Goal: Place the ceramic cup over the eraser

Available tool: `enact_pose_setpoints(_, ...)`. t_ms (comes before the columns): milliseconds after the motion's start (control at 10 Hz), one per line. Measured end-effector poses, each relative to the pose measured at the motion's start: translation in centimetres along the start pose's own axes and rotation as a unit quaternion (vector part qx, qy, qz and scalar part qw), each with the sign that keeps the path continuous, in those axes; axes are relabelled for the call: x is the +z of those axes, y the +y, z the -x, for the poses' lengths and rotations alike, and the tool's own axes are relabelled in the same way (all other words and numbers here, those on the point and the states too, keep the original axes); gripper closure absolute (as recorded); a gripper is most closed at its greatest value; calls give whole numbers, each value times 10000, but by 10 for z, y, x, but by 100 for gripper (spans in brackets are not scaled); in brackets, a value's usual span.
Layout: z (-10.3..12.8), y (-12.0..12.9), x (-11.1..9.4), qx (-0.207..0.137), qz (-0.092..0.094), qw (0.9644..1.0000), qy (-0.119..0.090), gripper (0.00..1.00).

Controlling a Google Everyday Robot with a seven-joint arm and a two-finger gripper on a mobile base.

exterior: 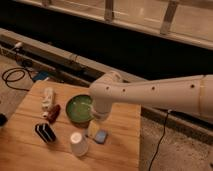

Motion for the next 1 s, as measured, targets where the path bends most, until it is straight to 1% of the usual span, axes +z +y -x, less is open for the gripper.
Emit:
enact_pose_setpoints(200, 11, 12, 17, -197, 230, 9995, -8, 20)
enact_pose_setpoints(500, 25, 30, 34, -406, 473, 9980, -57, 20)
enact_pose_setpoints(700, 37, 48, 49, -600, 727, 9955, -129, 20)
enact_pose_setpoints(800, 43, 55, 51, -705, 744, 9947, -123, 20)
enact_pose_setpoints(1000, 40, 53, 51, -673, 739, 9949, -113, 20)
